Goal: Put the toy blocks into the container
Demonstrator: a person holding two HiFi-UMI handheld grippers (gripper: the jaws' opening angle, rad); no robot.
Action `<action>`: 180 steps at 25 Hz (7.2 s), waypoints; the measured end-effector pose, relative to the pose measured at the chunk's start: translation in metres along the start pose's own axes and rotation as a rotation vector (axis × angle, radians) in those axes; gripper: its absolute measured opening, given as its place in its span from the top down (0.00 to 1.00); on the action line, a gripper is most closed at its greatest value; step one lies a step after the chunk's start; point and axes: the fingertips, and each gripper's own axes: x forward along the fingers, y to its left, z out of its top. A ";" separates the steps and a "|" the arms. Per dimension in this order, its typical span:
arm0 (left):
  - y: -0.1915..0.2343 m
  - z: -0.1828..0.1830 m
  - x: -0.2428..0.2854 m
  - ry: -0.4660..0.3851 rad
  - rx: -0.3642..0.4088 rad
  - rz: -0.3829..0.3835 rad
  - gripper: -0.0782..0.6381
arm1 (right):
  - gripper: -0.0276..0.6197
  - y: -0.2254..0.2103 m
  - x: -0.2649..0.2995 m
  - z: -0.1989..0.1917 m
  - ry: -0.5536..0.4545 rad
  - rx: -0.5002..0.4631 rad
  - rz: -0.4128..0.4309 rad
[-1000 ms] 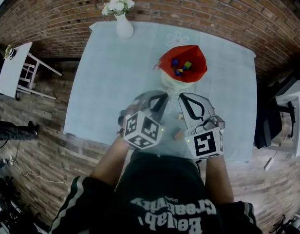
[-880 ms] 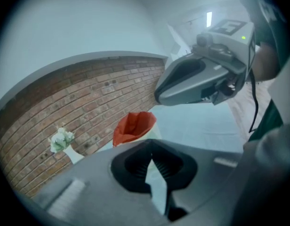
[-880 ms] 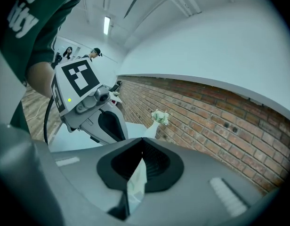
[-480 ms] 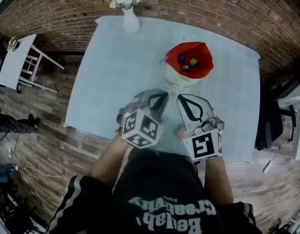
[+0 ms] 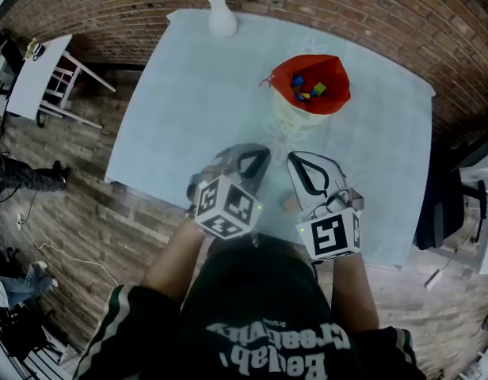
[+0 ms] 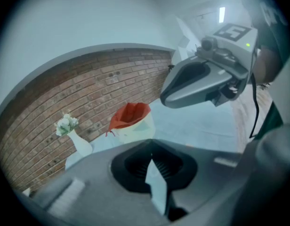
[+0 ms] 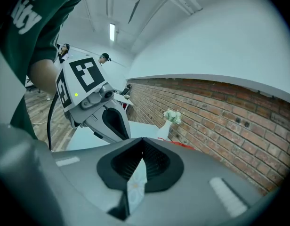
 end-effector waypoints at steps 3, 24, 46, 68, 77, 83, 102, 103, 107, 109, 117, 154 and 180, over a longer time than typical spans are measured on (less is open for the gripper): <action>-0.011 -0.006 0.000 0.034 -0.013 0.013 0.89 | 0.95 0.003 -0.008 -0.005 -0.016 0.007 0.023; -0.072 -0.104 0.031 0.299 -0.065 -0.160 0.71 | 0.95 0.025 0.004 -0.031 -0.020 0.014 0.111; -0.091 -0.179 0.087 0.501 -0.048 -0.341 0.67 | 0.95 0.003 0.019 -0.060 0.062 0.077 0.043; -0.092 -0.192 0.093 0.553 -0.069 -0.340 0.69 | 0.95 -0.008 0.018 -0.064 0.069 0.079 0.034; -0.065 -0.142 0.095 0.431 -0.069 -0.264 0.69 | 0.95 -0.013 0.018 -0.064 0.059 0.082 0.034; -0.045 -0.088 0.086 0.297 -0.074 -0.202 0.69 | 0.95 -0.018 0.011 -0.064 0.047 0.090 0.040; -0.016 0.018 0.023 0.056 -0.069 0.014 0.69 | 0.95 -0.040 -0.026 -0.029 -0.045 0.080 -0.025; -0.016 0.021 0.020 0.046 -0.071 0.023 0.69 | 0.95 -0.040 -0.029 -0.028 -0.046 0.074 -0.028; -0.018 0.035 0.007 0.012 -0.068 0.050 0.69 | 0.95 -0.039 -0.040 -0.021 -0.059 0.046 -0.041; -0.020 0.043 0.001 -0.001 -0.061 0.062 0.69 | 0.95 -0.038 -0.045 -0.018 -0.070 0.042 -0.052; -0.020 0.068 -0.021 -0.056 -0.031 0.095 0.69 | 0.95 -0.041 -0.060 -0.001 -0.087 -0.021 -0.088; 0.084 0.086 0.131 -0.082 0.058 -0.126 0.68 | 0.95 -0.152 -0.012 -0.030 0.120 0.067 -0.319; 0.072 0.083 0.146 -0.081 0.110 -0.149 0.69 | 0.95 -0.149 -0.023 -0.046 0.165 0.092 -0.344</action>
